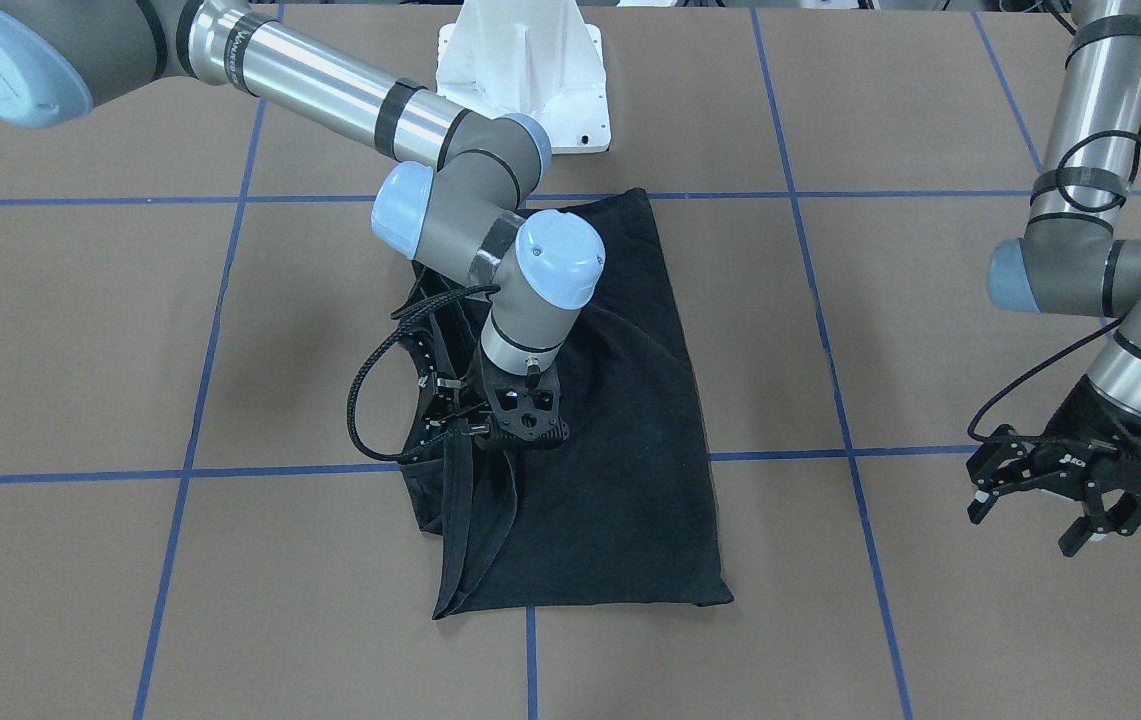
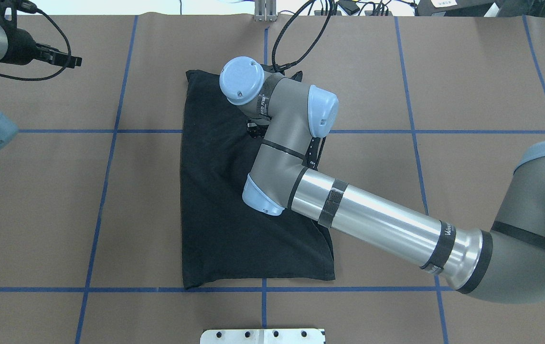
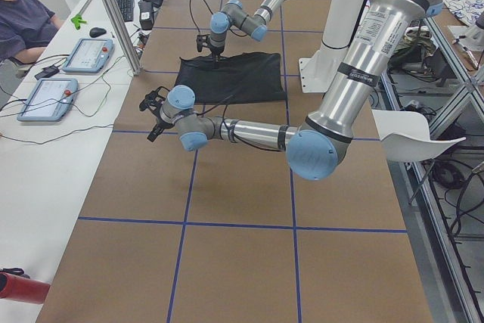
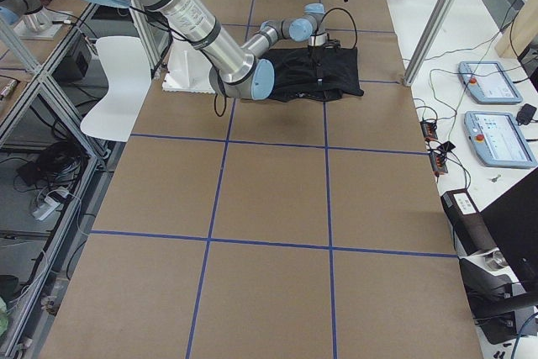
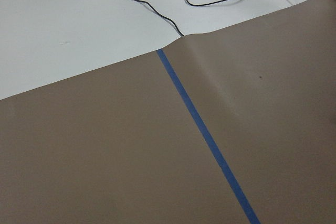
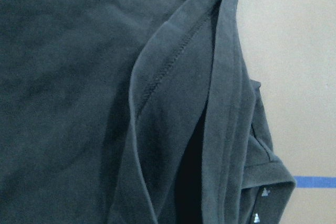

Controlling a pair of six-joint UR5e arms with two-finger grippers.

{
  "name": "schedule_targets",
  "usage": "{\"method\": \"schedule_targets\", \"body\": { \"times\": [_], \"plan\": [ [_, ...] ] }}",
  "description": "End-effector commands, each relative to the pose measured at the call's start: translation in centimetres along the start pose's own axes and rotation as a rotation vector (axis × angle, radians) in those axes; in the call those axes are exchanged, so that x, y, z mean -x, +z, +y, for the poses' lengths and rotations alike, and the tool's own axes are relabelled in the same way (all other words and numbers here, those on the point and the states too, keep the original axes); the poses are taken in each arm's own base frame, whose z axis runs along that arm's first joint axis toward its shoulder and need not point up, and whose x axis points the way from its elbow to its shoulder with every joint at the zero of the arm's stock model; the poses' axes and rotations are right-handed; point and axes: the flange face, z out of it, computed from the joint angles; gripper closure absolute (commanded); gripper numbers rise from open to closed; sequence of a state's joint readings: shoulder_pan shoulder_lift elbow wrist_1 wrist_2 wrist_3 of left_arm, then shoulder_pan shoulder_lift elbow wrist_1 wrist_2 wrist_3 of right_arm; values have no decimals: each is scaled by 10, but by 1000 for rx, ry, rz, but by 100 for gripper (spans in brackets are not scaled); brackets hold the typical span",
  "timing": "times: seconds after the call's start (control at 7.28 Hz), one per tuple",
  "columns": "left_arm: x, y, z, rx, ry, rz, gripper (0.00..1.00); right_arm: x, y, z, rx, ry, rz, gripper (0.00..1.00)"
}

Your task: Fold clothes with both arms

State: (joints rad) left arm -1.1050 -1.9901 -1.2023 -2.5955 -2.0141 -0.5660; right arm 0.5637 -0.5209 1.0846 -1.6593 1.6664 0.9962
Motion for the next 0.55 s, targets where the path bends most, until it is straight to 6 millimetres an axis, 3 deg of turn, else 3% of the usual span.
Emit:
{"method": "schedule_targets", "body": {
  "times": [0.0, 0.14, 0.27, 0.41],
  "plan": [
    [0, -1, 1, 1, 0, 0, 0, 5, -4, 1, 2, 10, -3, 49],
    [0, -1, 1, -1, 1, 1, 0, 8, -11, 0, -7, 17, -16, 75],
    [1, -1, 2, 2, 1, 0, 0, 18, -29, -4, -16, 29, -35, 97],
    [0, -1, 2, 1, 2, 0, 0, 22, -34, -3, -21, 25, -44, 100]
  ]
}}
